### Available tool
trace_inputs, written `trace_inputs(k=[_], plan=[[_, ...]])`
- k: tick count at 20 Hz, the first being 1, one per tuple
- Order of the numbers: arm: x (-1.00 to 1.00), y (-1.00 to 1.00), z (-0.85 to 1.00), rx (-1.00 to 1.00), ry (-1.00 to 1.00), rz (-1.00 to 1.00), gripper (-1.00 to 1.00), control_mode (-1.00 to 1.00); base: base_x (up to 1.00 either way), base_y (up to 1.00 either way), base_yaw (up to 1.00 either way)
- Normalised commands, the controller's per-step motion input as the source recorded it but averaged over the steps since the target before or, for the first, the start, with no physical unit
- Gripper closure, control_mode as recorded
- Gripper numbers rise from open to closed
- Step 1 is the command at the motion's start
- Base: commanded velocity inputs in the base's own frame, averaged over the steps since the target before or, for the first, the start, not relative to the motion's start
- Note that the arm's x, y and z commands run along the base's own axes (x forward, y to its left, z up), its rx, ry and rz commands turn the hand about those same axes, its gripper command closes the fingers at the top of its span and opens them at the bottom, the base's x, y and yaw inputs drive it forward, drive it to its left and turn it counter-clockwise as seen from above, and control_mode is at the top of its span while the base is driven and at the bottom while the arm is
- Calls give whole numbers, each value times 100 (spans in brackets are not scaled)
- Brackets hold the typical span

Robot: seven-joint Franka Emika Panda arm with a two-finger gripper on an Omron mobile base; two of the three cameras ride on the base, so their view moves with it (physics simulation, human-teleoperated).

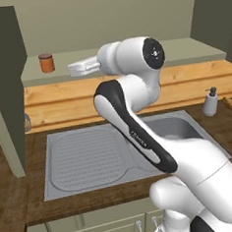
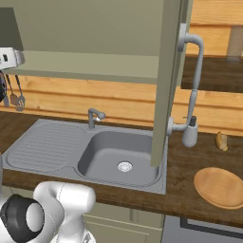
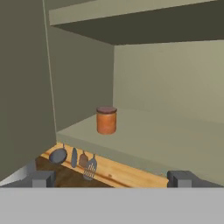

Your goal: From the different types of pastries on the counter, select a croissant and place it on the cutting board. Then retrieve a jar of jam from the cabinet and place it alongside the croissant on the cutting board.

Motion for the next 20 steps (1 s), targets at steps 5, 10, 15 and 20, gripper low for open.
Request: trace_inputs(k=[5, 10, 15, 20], plan=[[8, 14, -1, 0, 0, 0, -100, -100, 0, 0, 0], [0, 18, -10, 0, 0, 0, -100, -100, 0, 0, 0], [15, 11, -12, 0, 0, 0, -100, -100, 0, 0, 0], [34, 11, -11, 0, 0, 0, -100, -100, 0, 0, 0]])
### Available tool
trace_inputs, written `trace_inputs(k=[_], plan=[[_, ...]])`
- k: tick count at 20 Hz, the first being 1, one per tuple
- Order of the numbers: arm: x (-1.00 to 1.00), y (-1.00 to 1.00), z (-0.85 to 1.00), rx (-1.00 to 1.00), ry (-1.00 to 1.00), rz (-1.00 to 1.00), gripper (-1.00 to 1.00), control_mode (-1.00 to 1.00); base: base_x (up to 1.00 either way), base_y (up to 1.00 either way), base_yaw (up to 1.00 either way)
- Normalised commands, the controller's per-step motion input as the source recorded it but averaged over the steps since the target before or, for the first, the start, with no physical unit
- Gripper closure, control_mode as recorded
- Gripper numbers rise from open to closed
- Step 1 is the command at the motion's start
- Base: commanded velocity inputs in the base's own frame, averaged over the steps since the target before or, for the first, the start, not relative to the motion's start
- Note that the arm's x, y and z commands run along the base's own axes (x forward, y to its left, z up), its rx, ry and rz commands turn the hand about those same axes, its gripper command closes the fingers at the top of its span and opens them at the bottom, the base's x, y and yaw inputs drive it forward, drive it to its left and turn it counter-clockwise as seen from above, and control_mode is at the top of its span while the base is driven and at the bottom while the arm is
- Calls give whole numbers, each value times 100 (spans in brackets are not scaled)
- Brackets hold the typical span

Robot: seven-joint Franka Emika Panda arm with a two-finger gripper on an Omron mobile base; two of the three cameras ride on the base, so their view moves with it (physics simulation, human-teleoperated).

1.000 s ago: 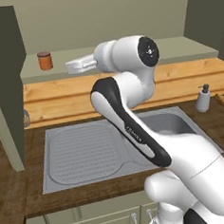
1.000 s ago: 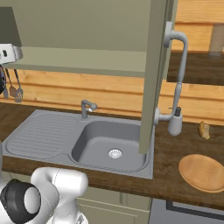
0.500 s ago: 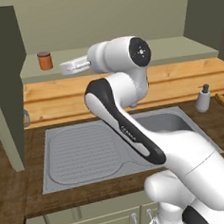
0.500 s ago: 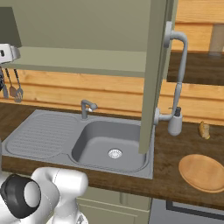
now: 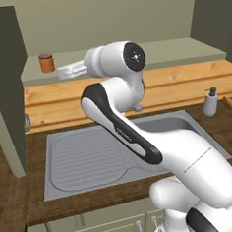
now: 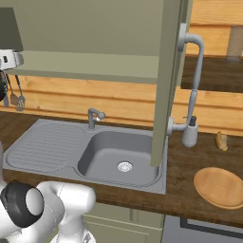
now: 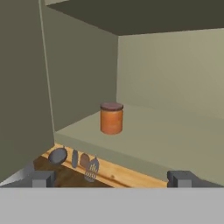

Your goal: From the different types of pastries on the counter, select a croissant and place it on the cutting board. Then retrieve a jar of jam from the cabinet and place it alongside the croissant on the cutting board.

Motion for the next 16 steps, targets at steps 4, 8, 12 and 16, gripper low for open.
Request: trace_inputs(k=[4, 8, 12, 16], plan=[[26, 11, -3, 0, 0, 0, -100, -100, 0, 0, 0], [16, 19, -3, 0, 0, 0, -100, -100, 0, 0, 0], [23, 16, -7, 0, 0, 0, -100, -100, 0, 0, 0], [37, 9, -3, -1, 0, 0, -100, -100, 0, 0, 0]])
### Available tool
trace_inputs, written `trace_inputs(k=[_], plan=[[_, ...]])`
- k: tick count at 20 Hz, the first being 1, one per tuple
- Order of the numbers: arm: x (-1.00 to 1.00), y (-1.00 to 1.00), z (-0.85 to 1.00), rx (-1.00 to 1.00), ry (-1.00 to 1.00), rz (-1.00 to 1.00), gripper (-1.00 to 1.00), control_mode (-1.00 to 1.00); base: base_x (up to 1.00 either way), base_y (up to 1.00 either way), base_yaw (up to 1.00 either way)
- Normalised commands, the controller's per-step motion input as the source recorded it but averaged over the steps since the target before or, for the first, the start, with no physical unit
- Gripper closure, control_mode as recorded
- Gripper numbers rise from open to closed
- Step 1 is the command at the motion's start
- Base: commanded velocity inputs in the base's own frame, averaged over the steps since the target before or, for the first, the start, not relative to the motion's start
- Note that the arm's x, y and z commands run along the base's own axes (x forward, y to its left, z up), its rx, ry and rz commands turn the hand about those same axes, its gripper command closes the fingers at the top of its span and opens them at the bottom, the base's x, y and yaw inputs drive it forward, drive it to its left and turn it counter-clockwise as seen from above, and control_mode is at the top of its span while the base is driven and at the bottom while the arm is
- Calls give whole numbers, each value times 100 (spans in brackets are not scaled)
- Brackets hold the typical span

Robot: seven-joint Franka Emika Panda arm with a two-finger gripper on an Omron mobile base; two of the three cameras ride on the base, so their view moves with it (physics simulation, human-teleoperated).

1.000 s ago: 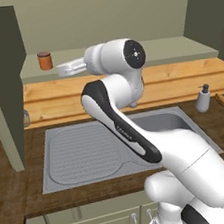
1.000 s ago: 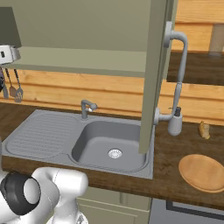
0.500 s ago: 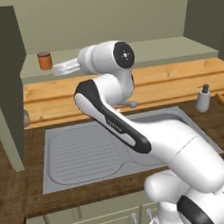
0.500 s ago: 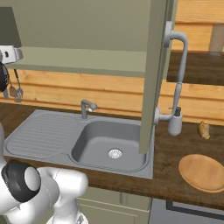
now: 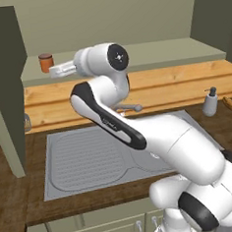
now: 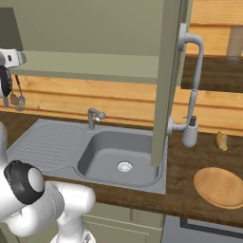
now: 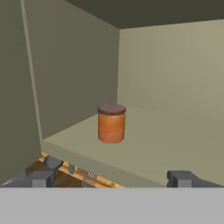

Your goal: From the different types of pastries on the counter, select a croissant and place it on the cutting board. Then retrieve a jar of jam from the cabinet and place it alongside the croissant on the cutting board.

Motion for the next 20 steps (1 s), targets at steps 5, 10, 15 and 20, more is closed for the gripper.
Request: trace_inputs(k=[5, 10, 15, 20], plan=[[34, 12, 0, -1, 0, 0, -100, -100, 0, 0, 0], [25, 14, -1, -1, 0, 0, -100, -100, 0, 0, 0], [7, 5, -4, 0, 0, 0, -100, -100, 0, 0, 0], [28, 4, -1, 0, 1, 0, -100, -100, 0, 0, 0]])
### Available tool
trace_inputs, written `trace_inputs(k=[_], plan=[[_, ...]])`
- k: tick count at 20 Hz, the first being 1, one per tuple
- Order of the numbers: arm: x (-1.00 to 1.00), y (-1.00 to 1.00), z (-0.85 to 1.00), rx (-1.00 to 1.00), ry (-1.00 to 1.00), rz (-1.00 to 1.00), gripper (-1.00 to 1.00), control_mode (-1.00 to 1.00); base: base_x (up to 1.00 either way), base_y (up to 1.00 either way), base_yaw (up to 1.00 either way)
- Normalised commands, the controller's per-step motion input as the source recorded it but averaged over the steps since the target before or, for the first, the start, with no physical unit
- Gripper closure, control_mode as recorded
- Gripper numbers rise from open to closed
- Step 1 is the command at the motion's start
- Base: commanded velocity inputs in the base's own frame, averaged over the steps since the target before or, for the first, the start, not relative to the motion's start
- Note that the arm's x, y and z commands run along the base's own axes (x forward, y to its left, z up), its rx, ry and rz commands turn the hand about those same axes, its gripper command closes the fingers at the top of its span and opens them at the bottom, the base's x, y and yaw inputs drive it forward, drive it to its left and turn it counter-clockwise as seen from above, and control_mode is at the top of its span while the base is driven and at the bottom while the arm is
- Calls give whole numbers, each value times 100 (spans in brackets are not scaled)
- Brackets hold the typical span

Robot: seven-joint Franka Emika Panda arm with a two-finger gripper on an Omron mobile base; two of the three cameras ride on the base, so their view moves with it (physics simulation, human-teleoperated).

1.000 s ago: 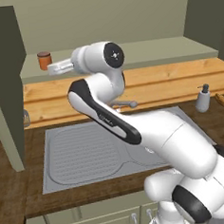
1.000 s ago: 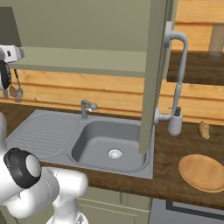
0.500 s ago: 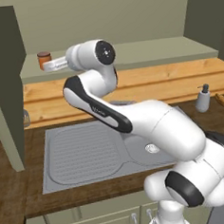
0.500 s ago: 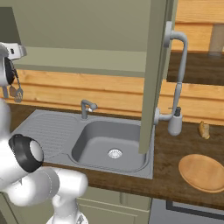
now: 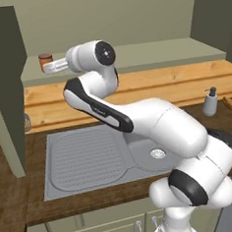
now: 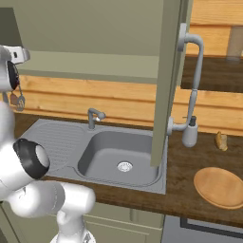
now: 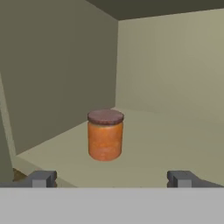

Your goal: From the different types of pastries on the counter, select a croissant and place it on the cutting board. Then retrieve a jar of jam from the cabinet and place it alongside the croissant on the cutting board.

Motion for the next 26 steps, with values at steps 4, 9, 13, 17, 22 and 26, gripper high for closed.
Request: trace_inputs(k=[4, 9, 13, 17, 22, 26], plan=[[48, 1, 0, 0, 6, 0, -100, -100, 0, 0, 0], [4, 34, 0, 0, 0, 0, -100, -100, 0, 0, 0], [14, 16, 0, 0, 0, 0, -100, -100, 0, 0, 0], [17, 2, -6, 0, 0, 0, -100, -100, 0, 0, 0], [5, 13, -15, 0, 0, 0, -100, -100, 0, 0, 0], [18, 13, -15, 0, 0, 0, -100, -100, 0, 0, 0]])
